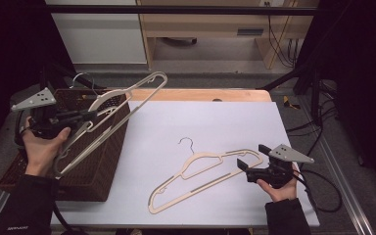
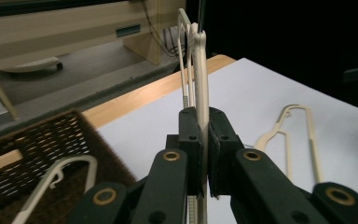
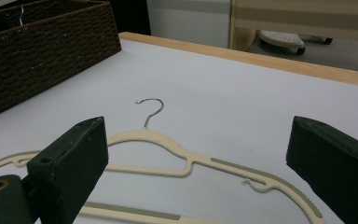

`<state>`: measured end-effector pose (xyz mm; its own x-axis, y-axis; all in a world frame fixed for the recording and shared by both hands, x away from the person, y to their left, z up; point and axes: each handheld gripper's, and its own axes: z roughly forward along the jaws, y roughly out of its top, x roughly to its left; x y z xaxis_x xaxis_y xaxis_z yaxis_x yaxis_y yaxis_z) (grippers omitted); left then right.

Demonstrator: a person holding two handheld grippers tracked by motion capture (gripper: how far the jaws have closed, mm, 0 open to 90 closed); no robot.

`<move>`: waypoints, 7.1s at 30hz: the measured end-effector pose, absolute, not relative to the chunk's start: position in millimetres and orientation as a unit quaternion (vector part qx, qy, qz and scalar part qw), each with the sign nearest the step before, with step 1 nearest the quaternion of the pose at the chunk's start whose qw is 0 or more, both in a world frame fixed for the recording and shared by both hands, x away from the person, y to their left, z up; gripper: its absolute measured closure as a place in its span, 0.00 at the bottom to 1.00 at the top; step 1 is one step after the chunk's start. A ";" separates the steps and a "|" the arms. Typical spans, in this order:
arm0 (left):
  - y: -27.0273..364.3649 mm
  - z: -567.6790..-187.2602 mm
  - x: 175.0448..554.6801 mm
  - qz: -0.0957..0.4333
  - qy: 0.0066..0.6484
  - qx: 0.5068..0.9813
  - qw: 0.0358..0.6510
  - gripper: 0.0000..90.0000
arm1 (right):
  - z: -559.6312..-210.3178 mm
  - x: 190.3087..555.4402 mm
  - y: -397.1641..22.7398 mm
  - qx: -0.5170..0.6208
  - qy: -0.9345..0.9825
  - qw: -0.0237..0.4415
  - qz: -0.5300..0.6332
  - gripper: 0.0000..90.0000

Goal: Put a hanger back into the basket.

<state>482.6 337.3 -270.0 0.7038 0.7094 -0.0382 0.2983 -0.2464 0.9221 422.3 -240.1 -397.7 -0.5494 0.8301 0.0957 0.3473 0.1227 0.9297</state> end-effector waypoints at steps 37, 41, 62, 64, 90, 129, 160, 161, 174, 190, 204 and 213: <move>455.7 -331.0 499.1 0.171 0.443 0.754 0.454 0.95 | -399.0 423.4 -240.3 0.410 0.717 0.242 0.509 0.05; 450.0 -339.0 501.0 0.151 0.439 0.759 0.457 0.95 | -399.7 423.9 -239.7 0.411 0.718 0.242 0.506 0.05; 454.4 -370.7 499.3 0.188 0.547 0.720 0.383 0.61 | -400.4 425.7 -238.0 0.409 0.722 0.240 0.504 0.05; 452.7 -364.6 494.1 0.203 0.539 0.714 0.398 0.55 | -400.3 425.7 -238.0 0.409 0.722 0.240 0.504 0.05; 316.5 -340.5 452.8 0.218 0.368 0.740 0.519 0.05 | -400.5 425.7 -237.7 0.410 0.720 0.244 0.503 0.04; 181.4 -360.2 449.3 0.176 0.273 0.824 0.464 0.13 | -401.3 426.4 -233.5 0.406 0.727 0.237 0.500 0.05; 137.4 -459.3 450.7 0.100 0.290 0.893 0.330 0.49 | -405.2 431.9 -224.1 0.395 0.740 0.226 0.495 0.05; 137.6 -460.1 450.0 0.099 0.292 0.892 0.330 0.49 | -405.1 433.2 -223.6 0.392 0.742 0.225 0.496 0.05; 141.7 -471.3 454.9 0.099 0.320 0.879 0.339 0.61 | -404.2 439.0 -214.9 0.380 0.747 0.225 0.496 0.05; 131.4 -468.3 446.3 0.110 0.316 0.890 0.310 0.70 | -404.0 438.5 -213.5 0.380 0.749 0.224 0.494 0.06; 131.0 -467.5 445.1 0.110 0.321 0.889 0.308 0.88 | -410.0 448.1 -191.5 0.371 0.767 0.209 0.479 0.06; 130.1 -465.7 442.9 0.115 0.316 0.890 0.308 0.88 | -412.7 464.8 -152.6 0.359 0.784 0.184 0.471 0.08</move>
